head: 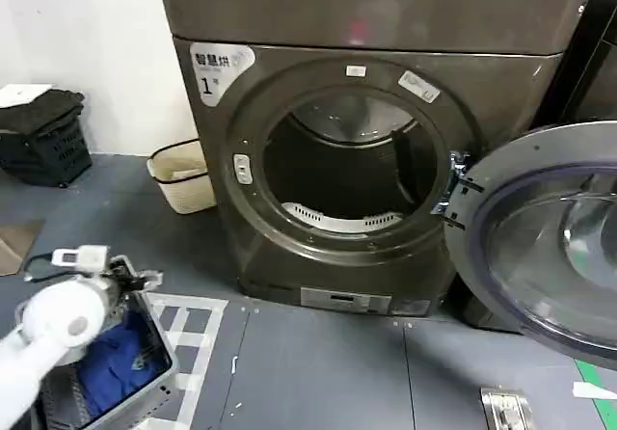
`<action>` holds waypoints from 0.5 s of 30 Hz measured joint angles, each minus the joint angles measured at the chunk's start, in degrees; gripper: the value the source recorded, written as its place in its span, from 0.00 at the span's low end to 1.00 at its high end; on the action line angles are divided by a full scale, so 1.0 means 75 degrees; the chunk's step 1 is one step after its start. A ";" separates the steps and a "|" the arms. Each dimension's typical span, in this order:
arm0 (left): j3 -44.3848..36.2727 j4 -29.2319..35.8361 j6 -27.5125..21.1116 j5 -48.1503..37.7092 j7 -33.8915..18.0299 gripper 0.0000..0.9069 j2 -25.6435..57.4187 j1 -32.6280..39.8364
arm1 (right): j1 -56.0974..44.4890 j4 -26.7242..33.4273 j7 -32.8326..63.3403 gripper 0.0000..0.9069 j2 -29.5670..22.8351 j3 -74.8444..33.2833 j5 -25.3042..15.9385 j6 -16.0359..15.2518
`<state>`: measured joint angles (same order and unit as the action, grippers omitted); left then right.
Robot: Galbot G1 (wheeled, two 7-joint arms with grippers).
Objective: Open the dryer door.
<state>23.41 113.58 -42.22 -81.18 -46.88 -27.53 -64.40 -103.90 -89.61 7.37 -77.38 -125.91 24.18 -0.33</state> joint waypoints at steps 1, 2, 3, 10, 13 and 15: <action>0.0105 -0.0034 0.0002 -0.0181 -0.0208 1.00 0.0071 -0.0171 | 0.0032 -0.0018 -0.0004 1.00 -0.0001 0.0037 0.0083 0.0058; 0.0186 -0.0082 0.0000 -0.0360 -0.0429 1.00 0.0135 -0.0311 | 0.0060 -0.0031 -0.0004 1.00 -0.0004 0.0062 0.0107 0.0080; 0.0263 -0.0127 0.0000 -0.0581 -0.0661 1.00 0.0183 -0.0421 | 0.0091 -0.0053 -0.0005 1.00 -0.0010 0.0091 0.0114 0.0107; 0.0413 -0.0335 0.0005 -0.2364 -0.2145 1.00 0.0504 -0.0790 | 0.0304 -0.0108 0.0065 1.00 -0.0127 0.0371 0.0257 0.0435; 0.0377 -0.0465 0.0006 -0.2835 -0.2505 1.00 0.0584 -0.0849 | 0.0374 -0.0187 0.0030 1.00 -0.0217 0.0523 0.0239 0.0375; 0.0370 -0.0543 0.0005 -0.3200 -0.2784 1.00 0.0612 -0.0855 | 0.0414 -0.0204 0.0009 1.00 -0.0245 0.0584 0.0195 0.0431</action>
<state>26.19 109.50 -42.18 -105.18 -67.75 -22.94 -70.81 -100.80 -91.14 7.44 -79.22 -121.53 25.65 2.90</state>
